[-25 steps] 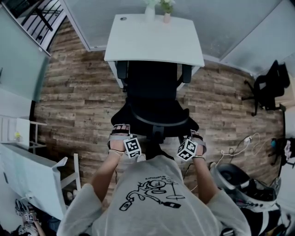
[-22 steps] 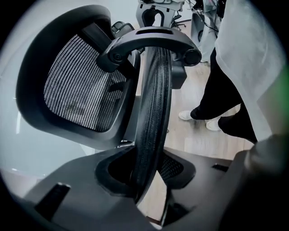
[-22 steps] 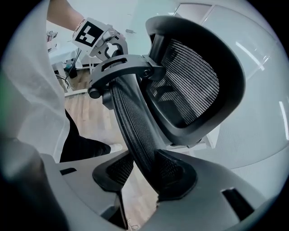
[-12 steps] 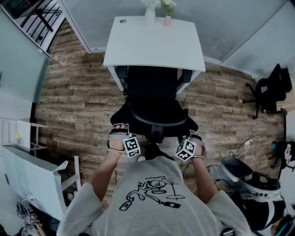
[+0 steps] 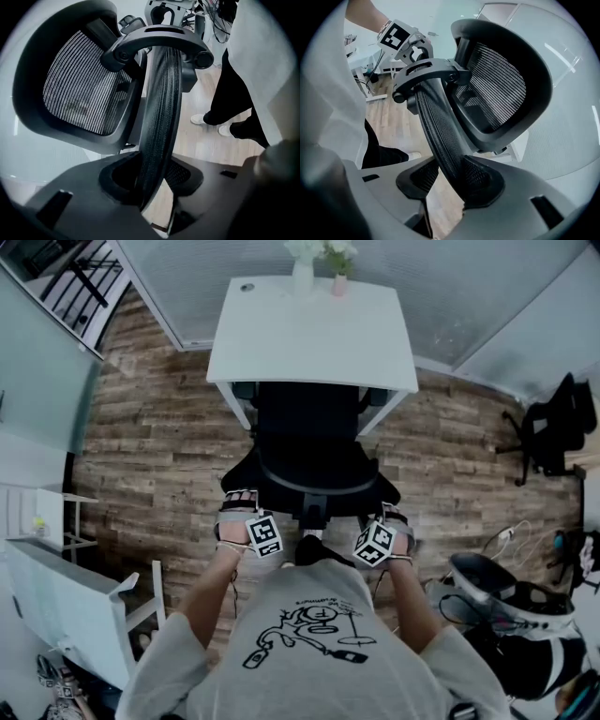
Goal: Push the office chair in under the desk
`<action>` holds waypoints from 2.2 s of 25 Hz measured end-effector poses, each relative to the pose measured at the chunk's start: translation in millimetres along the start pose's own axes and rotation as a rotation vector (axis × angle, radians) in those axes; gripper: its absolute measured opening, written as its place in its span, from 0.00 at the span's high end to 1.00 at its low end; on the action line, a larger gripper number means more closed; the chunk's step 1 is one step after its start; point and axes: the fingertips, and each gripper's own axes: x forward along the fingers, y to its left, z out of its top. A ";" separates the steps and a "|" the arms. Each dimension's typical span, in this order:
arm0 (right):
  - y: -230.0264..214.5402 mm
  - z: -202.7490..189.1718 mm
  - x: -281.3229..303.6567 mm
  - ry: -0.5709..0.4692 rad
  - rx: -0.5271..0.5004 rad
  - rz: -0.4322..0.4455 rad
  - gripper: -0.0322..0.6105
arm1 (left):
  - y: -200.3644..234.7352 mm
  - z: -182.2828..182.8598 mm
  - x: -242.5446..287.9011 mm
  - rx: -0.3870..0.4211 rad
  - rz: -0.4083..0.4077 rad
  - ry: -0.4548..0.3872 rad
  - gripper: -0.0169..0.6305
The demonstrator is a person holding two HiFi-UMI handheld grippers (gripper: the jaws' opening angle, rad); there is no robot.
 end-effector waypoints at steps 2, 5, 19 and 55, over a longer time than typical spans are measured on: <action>-5.1 0.7 2.1 0.000 -0.002 0.001 0.67 | 4.3 1.4 2.1 -0.001 0.003 0.000 0.75; -9.9 3.7 5.6 -0.004 -0.002 0.000 0.67 | 8.9 0.5 5.1 -0.003 -0.001 0.004 0.75; -28.9 16.8 11.4 -0.004 -0.010 0.004 0.67 | 29.3 -4.2 12.3 -0.019 -0.009 0.017 0.75; -35.4 28.3 -3.2 -0.023 0.024 0.011 0.64 | 41.3 0.3 -13.7 -0.115 -0.029 -0.042 0.64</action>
